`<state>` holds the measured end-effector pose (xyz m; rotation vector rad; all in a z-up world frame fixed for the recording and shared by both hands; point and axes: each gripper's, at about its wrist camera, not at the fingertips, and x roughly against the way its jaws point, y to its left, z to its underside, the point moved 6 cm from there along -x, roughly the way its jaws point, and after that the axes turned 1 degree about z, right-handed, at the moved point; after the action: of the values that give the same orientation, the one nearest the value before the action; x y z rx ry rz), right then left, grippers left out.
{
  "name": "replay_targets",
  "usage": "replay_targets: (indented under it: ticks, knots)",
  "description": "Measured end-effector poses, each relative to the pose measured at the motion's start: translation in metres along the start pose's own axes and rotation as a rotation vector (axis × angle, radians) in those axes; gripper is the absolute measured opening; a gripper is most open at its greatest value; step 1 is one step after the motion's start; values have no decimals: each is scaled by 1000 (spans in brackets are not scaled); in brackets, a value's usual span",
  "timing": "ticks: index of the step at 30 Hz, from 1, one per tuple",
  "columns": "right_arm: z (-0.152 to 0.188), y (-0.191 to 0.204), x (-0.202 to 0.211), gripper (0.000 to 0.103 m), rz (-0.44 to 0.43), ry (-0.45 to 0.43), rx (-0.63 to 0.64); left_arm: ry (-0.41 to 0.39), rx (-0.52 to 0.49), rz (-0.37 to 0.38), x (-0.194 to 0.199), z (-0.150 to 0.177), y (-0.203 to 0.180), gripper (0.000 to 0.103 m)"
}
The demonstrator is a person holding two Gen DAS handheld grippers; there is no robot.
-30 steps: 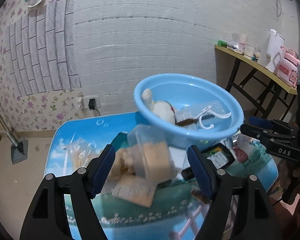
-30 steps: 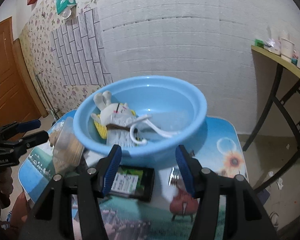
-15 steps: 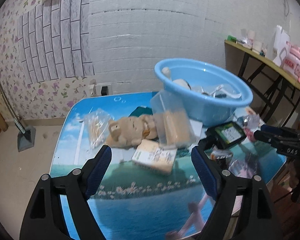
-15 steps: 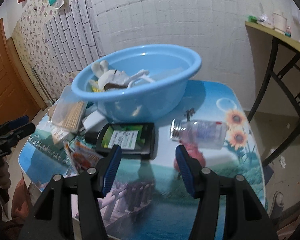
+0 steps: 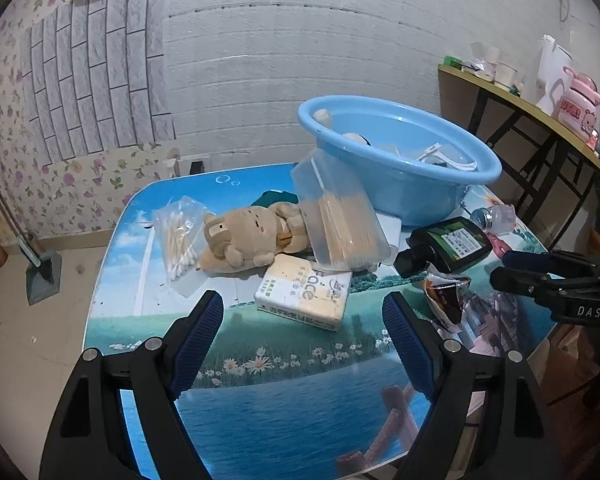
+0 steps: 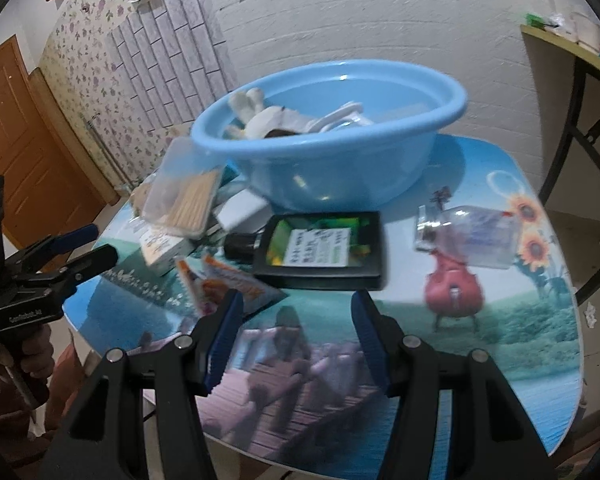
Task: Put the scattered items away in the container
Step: 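Withdraw both tools from the basin back over the table, then grasp the orange snack packet with the right tool while the left tool approaches the tissue pack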
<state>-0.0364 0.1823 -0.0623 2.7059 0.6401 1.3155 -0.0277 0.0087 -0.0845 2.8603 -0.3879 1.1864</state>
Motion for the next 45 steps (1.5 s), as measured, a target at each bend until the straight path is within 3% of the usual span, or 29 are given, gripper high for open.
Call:
replay_targets:
  ticks: [3,10,30,33,35,38,40,45]
  knots:
    - [0,13,-4,56,-37,13,9,19,-12,16,-6,3,3,82]
    - [2,39,-15,56,-37,40,88,69,-75,43,-29,6,2,82]
    - [8,48,-41,60,-13,110,107,135,-115,63,-69,-2,1,81]
    - [10,50,-41,60,-19,109,116,131,-128,78,-68,-1,-3,66]
    - [12,52,-40,60,-36,105,121,128,-115,77,-67,-1,-3,65]
    - [15,53,-38,52,-54,101,125,129,-115,81,-64,1,-5,65]
    - [18,56,-36,38,-81,107,138,132,-115,83,-62,3,-7,64]
    - [24,60,-26,23,-118,98,158,139,-120,97,-52,10,-15,64]
